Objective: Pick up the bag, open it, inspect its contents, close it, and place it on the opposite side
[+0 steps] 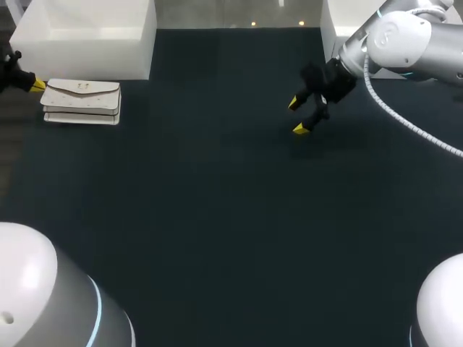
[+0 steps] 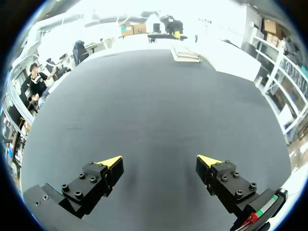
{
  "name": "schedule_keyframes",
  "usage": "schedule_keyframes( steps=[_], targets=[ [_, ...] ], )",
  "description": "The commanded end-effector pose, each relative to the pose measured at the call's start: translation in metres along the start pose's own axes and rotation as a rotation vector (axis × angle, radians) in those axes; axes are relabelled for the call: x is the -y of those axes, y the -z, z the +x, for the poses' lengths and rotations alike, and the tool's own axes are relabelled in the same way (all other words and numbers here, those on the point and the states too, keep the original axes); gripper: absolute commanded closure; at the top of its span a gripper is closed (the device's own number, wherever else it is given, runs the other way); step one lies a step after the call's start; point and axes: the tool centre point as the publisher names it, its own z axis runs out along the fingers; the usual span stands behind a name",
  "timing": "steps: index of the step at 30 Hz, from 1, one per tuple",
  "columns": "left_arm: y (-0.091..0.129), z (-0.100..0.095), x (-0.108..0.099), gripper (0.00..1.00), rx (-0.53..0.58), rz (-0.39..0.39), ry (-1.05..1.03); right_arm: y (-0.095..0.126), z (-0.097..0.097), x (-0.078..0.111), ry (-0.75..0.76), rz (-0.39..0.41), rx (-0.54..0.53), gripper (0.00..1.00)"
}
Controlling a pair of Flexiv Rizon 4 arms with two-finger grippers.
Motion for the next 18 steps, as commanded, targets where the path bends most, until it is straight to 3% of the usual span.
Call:
schedule_keyframes(
  steps=[1,10,18],
  targets=[
    [0.002,0.011,0.004,1.0,0.024,-0.269,-0.012,-0.001,-0.002,0.0,0.0,0.0,-0.003,0.0],
    [-0.01,0.051,-0.01,1.0,0.212,-0.314,-0.098,-0.001,-0.002,0.0,0.0,0.0,-0.003,0.0],
    [-0.013,0.079,-0.023,1.0,0.297,-0.333,-0.156,-0.001,-0.002,0.0,0.0,0.0,-0.003,0.0]
  ],
)
